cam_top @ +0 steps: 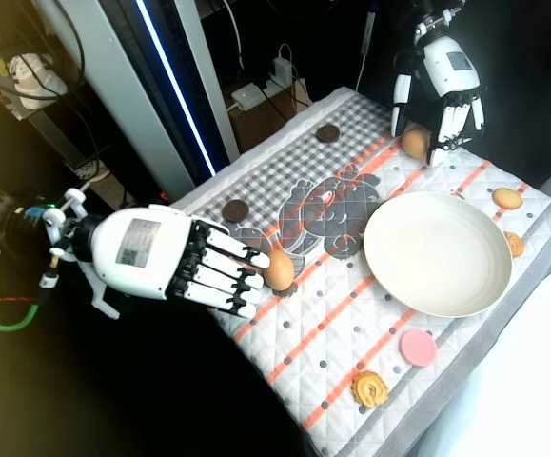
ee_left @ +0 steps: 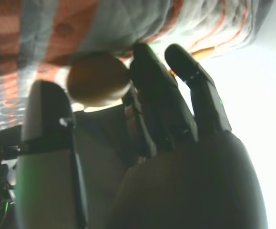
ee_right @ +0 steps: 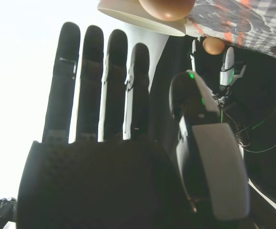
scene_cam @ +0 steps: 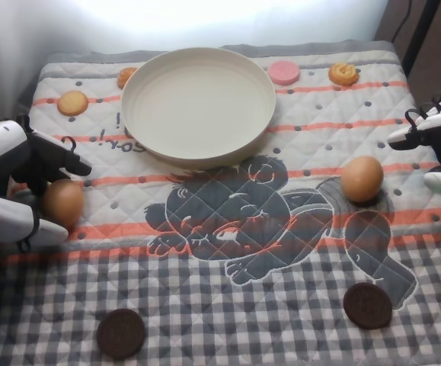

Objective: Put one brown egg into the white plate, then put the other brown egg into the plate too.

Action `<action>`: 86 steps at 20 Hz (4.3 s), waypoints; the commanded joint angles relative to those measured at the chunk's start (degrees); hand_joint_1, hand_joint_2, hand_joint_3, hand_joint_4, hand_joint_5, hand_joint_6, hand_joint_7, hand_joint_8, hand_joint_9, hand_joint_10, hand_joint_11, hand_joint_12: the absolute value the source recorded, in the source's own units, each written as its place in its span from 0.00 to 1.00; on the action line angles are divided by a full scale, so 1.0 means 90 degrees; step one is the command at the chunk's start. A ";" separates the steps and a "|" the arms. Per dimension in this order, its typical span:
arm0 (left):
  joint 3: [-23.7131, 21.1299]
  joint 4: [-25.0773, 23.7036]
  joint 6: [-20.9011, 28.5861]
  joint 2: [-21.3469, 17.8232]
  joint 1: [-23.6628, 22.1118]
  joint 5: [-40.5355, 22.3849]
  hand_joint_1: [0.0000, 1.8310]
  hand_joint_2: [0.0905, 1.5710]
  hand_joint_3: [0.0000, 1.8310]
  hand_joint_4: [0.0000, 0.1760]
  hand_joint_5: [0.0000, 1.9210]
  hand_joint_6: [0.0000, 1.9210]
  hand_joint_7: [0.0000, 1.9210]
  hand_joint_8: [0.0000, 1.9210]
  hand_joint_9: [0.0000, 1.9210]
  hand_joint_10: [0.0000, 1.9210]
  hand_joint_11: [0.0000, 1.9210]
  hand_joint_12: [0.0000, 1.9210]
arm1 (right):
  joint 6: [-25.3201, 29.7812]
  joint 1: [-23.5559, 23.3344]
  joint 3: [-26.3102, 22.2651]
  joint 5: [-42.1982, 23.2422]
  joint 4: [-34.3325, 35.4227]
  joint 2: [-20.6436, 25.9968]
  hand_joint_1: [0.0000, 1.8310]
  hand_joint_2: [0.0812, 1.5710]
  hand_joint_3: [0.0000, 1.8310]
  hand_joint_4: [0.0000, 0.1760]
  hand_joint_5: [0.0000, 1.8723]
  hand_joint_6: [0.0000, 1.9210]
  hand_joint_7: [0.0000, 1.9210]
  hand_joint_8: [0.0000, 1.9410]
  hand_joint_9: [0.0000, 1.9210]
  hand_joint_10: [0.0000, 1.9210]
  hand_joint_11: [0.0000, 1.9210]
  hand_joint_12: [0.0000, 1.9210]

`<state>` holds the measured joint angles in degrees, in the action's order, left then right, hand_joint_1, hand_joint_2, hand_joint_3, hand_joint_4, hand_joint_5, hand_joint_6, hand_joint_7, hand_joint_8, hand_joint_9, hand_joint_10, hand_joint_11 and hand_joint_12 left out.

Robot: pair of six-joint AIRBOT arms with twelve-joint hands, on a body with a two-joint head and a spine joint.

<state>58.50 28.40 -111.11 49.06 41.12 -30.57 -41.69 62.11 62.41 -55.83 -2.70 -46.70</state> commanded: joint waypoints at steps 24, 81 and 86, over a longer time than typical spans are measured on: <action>0.1400 -0.0615 0.0468 0.1469 -0.2123 -0.0413 0.69 0.65 0.00 0.00 0.64 0.19 0.58 0.49 0.50 0.44 0.31 0.76 | 0.0024 -0.0077 0.0197 -0.0725 0.0100 -0.0200 0.30 0.86 0.00 0.02 0.38 0.00 0.46 0.00 0.44 0.00 0.33 0.24; -0.0729 -0.1577 0.3190 -0.0280 0.0613 -0.2842 0.45 0.53 0.00 1.00 0.03 0.00 0.00 0.00 0.00 0.00 0.00 0.00 | 0.0024 -0.1801 0.1856 0.1127 -0.1150 -0.1885 0.76 0.65 0.00 0.00 0.54 0.46 0.63 0.21 0.58 0.52 0.51 0.47; -0.0702 -0.1567 0.3190 -0.0255 0.0614 -0.2797 0.44 0.54 0.00 1.00 0.02 0.00 0.00 0.00 0.00 0.00 0.00 0.00 | 0.0024 -0.2367 0.2390 0.1116 -0.0994 -0.2454 0.76 0.65 0.00 0.00 0.53 0.44 0.64 0.19 0.56 0.57 0.51 0.53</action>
<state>51.90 14.37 -82.72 46.94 47.07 -48.82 -41.41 41.30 84.25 -39.27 -13.34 -69.38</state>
